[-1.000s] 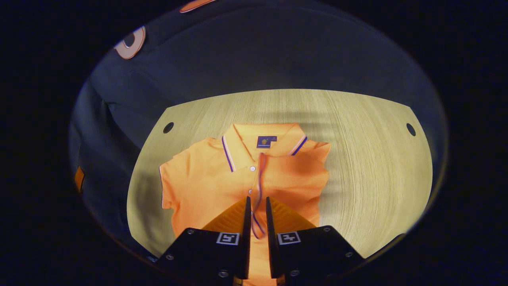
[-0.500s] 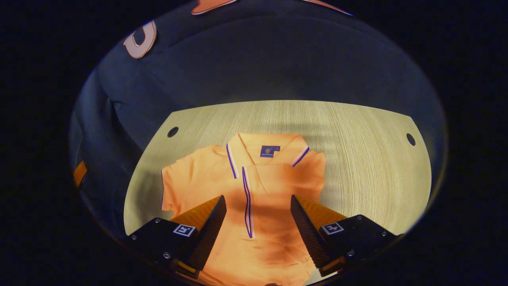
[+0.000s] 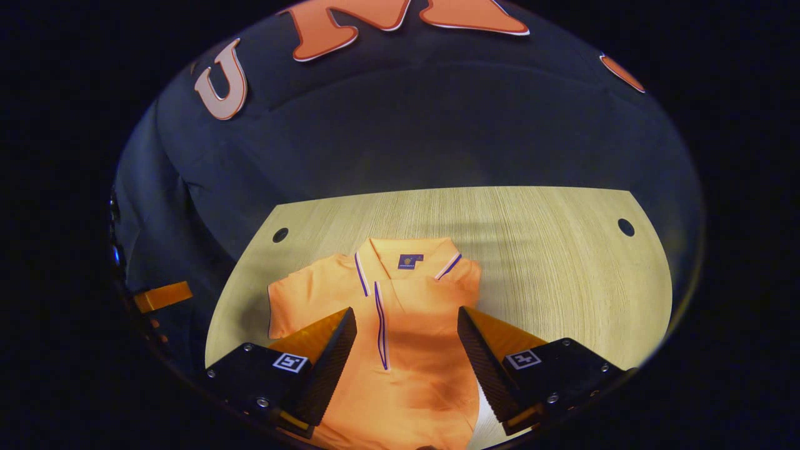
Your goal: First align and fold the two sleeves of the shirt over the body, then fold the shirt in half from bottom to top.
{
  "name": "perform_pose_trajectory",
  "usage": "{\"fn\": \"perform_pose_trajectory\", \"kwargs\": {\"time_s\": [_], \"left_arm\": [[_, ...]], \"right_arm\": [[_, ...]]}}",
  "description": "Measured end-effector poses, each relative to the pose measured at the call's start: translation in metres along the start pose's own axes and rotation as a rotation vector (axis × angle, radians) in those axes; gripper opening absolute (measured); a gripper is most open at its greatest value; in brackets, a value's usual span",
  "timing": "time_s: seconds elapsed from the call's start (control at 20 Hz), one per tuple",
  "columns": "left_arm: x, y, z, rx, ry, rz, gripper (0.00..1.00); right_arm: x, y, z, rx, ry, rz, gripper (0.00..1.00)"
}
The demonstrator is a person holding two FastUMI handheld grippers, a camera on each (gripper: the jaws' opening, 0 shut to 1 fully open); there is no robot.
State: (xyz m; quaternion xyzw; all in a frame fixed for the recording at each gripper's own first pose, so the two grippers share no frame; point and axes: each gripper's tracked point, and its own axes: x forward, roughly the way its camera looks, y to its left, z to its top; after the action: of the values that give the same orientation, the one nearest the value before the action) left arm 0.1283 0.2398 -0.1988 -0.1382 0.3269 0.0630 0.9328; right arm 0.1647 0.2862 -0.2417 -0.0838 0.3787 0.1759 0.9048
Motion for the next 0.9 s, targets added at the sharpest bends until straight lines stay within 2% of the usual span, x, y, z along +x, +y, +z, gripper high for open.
{"fn": "perform_pose_trajectory", "kwargs": {"time_s": [0.15,0.35,0.7,0.9], "left_arm": [[0.03,-0.009,-0.011,-0.044,0.097,-0.011,0.98],[0.067,-0.009,-0.024,-0.13,0.236,0.023,0.98],[0.124,0.026,-0.06,-0.11,0.403,0.182,0.98],[0.138,0.029,-0.083,-0.143,0.482,0.215,0.99]], "right_arm": [[-0.018,-0.012,0.006,-0.005,-0.038,-0.013,0.99],[-0.042,-0.019,0.017,0.025,-0.092,0.003,0.99],[-0.072,-0.041,0.024,0.065,-0.133,0.016,0.99],[-0.076,-0.053,0.017,0.081,-0.126,0.012,0.99]]}}
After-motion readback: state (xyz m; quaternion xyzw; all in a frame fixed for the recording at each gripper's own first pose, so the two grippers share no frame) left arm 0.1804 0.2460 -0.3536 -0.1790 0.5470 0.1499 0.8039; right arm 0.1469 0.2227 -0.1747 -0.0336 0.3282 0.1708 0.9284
